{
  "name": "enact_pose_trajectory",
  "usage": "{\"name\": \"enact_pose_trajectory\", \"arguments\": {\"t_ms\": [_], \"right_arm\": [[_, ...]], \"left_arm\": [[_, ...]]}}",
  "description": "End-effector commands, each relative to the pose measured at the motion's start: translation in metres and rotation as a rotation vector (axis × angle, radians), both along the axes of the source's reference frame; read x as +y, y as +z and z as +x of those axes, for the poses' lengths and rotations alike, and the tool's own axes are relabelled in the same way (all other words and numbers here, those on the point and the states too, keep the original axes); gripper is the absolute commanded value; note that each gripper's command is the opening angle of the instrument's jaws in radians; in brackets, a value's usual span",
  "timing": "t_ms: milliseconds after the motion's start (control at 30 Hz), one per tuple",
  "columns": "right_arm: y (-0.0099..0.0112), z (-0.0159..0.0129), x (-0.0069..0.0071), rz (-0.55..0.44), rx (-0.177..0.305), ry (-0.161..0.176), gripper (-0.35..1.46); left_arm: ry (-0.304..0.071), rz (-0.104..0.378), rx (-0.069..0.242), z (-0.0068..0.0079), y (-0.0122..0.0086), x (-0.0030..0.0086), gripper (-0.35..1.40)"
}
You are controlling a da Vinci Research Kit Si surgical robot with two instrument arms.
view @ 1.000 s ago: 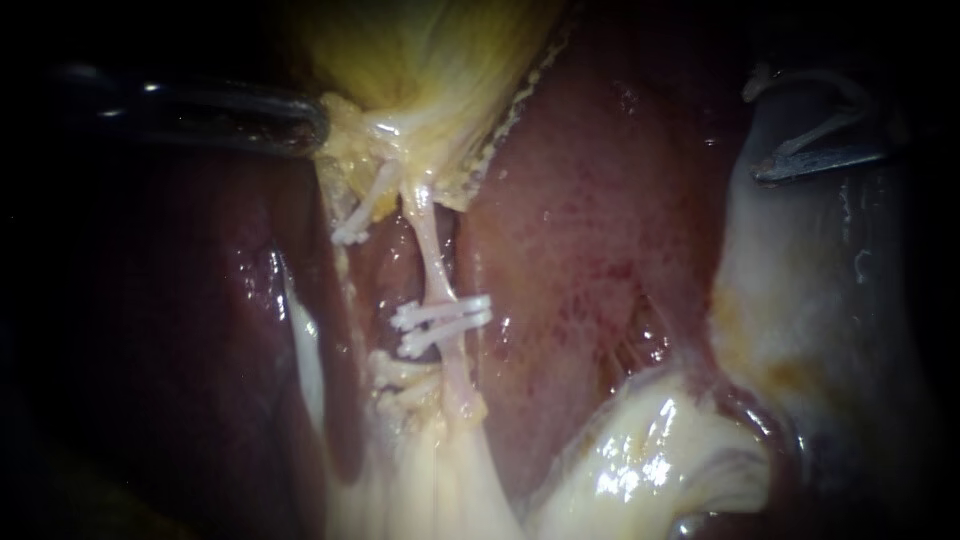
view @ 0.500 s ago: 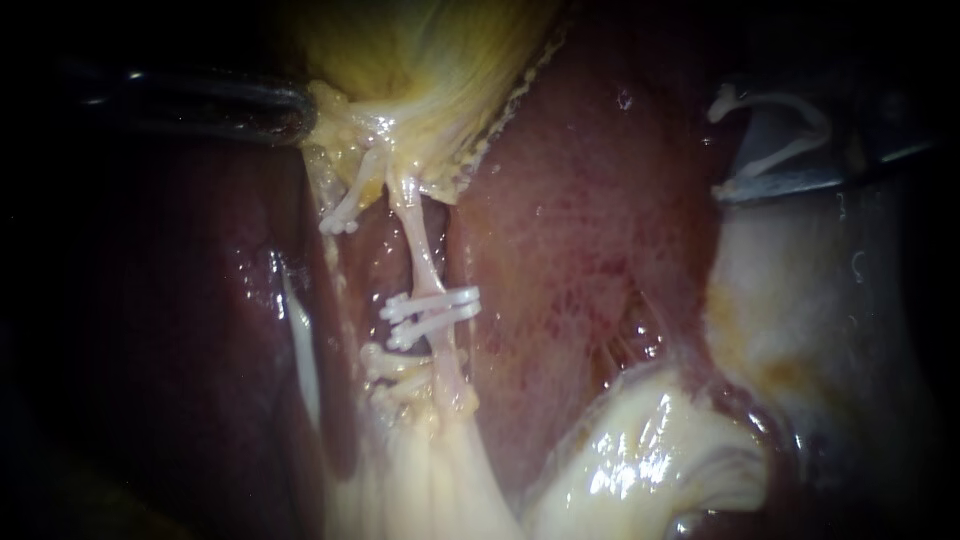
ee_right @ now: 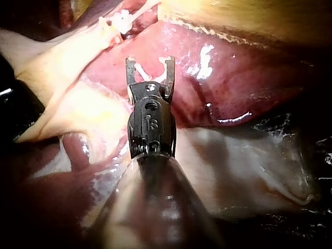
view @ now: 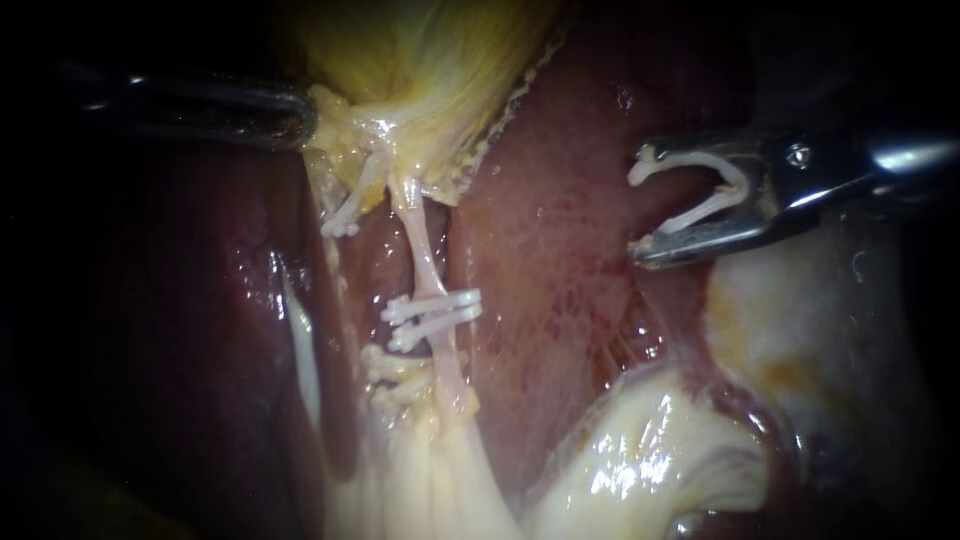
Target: Clipping third clip right tube
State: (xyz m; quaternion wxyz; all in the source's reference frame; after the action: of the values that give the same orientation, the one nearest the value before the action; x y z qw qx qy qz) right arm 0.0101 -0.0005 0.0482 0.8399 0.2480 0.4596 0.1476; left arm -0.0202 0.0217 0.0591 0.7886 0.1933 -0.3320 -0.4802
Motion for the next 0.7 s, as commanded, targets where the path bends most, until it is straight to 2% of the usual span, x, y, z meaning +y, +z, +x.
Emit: {"name": "enact_pose_trajectory", "arguments": {"t_ms": [33,167,433,567,700], "right_arm": [[0.0002,0.0003,-0.0002,0.011,0.002,0.004,0.5],[0.0009,0.0019,-0.0008,0.072,0.005,0.022,0.5],[0.0023,0.0049,-0.0019,0.145,0.004,0.033,0.49],[0.003,0.0064,-0.0021,0.187,0.009,0.044,0.49],[0.0041,0.008,-0.002,0.235,0.014,0.07,0.49]], "left_arm": [[0.0,0.0,0.0,0.0,0.0,0.0,-0.35],[0.0,0.0,0.0,-0.0001,0.0,0.0,-0.35],[0.002,0.002,-0.002,-0.0002,0.0,-0.0002,-0.35],[0.002,0.004,-0.003,-0.0003,0.0,-0.0002,-0.35],[0.003,0.005,-0.004,-0.0004,0.0001,-0.0003,-0.35]]}}
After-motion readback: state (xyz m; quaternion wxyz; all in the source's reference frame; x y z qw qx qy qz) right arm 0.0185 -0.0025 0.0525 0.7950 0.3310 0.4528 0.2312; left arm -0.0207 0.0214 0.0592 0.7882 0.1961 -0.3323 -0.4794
